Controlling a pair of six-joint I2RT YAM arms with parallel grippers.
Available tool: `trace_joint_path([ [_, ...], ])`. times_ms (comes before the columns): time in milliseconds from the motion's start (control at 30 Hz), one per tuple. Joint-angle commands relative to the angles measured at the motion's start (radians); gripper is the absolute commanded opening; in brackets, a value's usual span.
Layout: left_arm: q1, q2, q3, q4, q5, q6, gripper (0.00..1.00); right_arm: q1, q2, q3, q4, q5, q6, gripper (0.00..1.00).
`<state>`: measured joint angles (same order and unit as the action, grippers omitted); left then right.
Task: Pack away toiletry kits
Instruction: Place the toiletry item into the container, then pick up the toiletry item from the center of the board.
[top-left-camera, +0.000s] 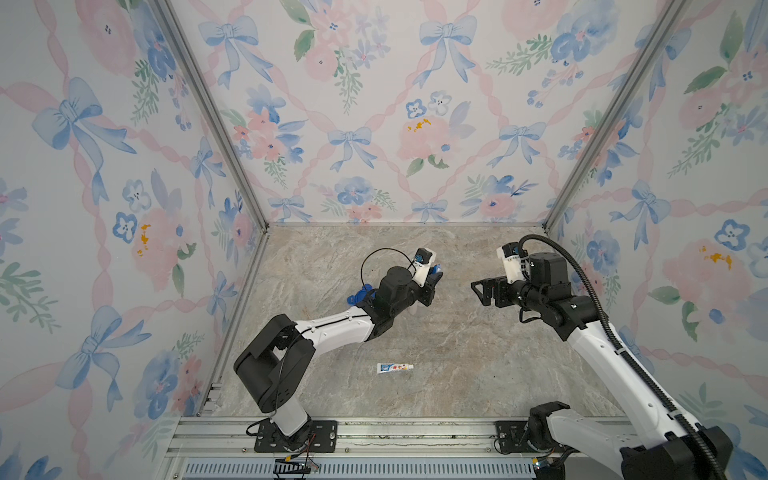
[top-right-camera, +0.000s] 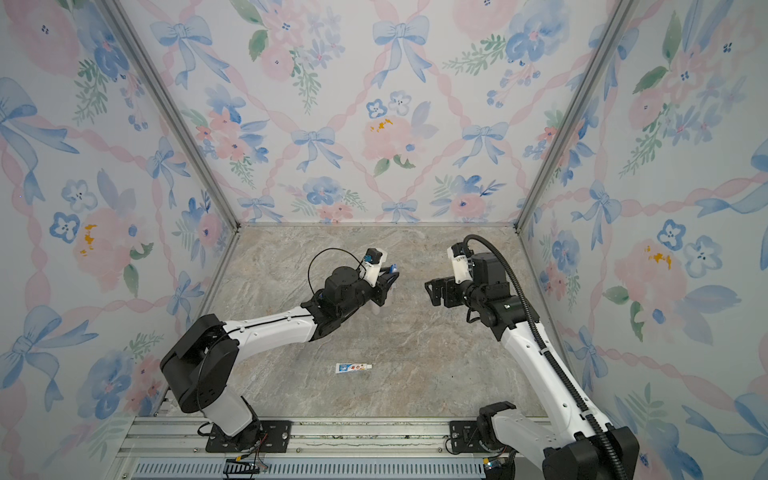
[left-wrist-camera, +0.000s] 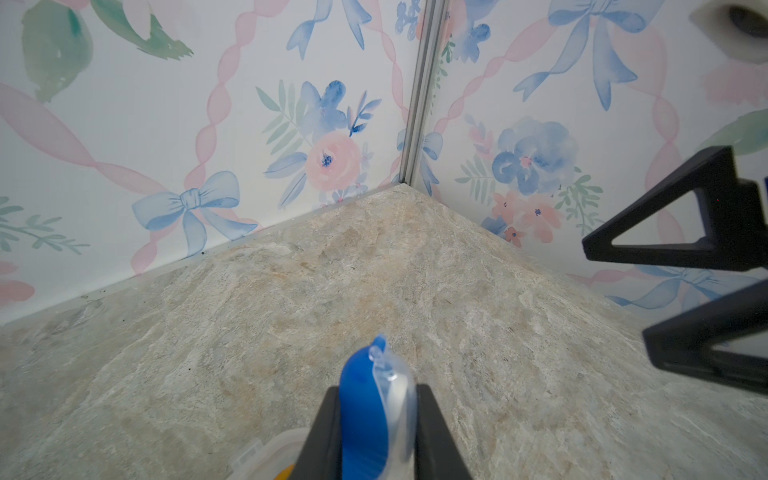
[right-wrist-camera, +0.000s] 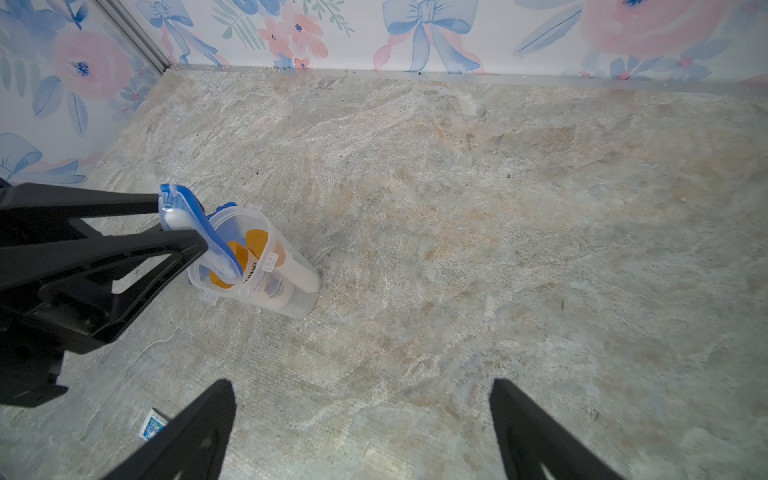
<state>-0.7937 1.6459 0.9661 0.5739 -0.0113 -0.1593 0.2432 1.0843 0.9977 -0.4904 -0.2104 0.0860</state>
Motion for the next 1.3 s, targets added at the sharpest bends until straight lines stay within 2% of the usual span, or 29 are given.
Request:
trace_joint_path([
  [0, -0.001, 0.022, -0.025, 0.042, -0.011, 0.023, 0.18, -0.005, -0.019, 0.013, -0.008, -0.009, -0.006, 0.97],
  [100, -0.001, 0.02, -0.037, 0.044, -0.009, 0.018, 0.21, -0.005, -0.022, 0.018, -0.008, 0.0, -0.007, 0.97],
  [233, -0.001, 0.009, -0.049, 0.043, -0.006, 0.026, 0.3, -0.005, -0.031, 0.025, -0.01, 0.012, -0.012, 0.97],
  [300, -0.001, -0.003, -0.052, 0.041, -0.014, 0.035, 0.37, -0.006, -0.038, 0.027, -0.01, 0.017, -0.013, 0.97],
  [367, 0.001, -0.019, -0.056, 0.042, -0.018, 0.042, 0.51, -0.007, -0.044, 0.028, -0.011, 0.02, -0.015, 0.97],
  [400, 0.001, -0.03, -0.058, 0.042, -0.018, 0.045, 0.56, -0.007, -0.047, 0.031, -0.014, 0.021, -0.016, 0.97],
  [467, 0.002, -0.059, -0.064, 0.037, -0.015, 0.051, 0.63, -0.006, -0.054, 0.033, -0.019, 0.026, -0.017, 0.97],
  [533, 0.002, -0.098, -0.059, 0.01, -0.015, 0.072, 0.67, -0.006, -0.06, 0.033, -0.019, 0.032, -0.018, 0.97],
  [633, 0.0, -0.195, -0.023, -0.139, -0.011, 0.132, 0.72, -0.006, -0.064, 0.032, -0.015, 0.028, -0.011, 0.97],
  [733, -0.004, -0.295, 0.059, -0.467, -0.02, 0.189, 0.81, -0.004, -0.052, 0.015, 0.008, -0.002, 0.008, 0.97],
  [833, -0.004, -0.368, 0.135, -0.803, -0.022, 0.177, 0.93, 0.02, -0.037, -0.031, 0.072, -0.018, 0.028, 0.97],
  [967, -0.02, -0.443, 0.137, -1.116, 0.037, 0.133, 0.97, 0.06, -0.014, -0.088, 0.17, -0.045, 0.055, 0.97],
  [1067, -0.064, -0.433, 0.071, -1.243, 0.091, 0.124, 0.95, 0.085, -0.007, -0.104, 0.196, -0.051, 0.041, 0.97],
  [1133, -0.122, -0.399, 0.001, -1.242, 0.122, 0.068, 0.95, 0.085, -0.013, -0.114, 0.186, -0.054, 0.032, 0.97],
  [1167, -0.174, -0.381, -0.007, -1.229, 0.091, 0.035, 0.96, 0.083, -0.026, -0.125, 0.182, -0.054, 0.031, 0.97],
  [1267, -0.216, -0.337, -0.011, -1.222, 0.044, -0.029, 0.98, 0.07, -0.066, -0.172, 0.197, -0.059, 0.046, 0.97],
])
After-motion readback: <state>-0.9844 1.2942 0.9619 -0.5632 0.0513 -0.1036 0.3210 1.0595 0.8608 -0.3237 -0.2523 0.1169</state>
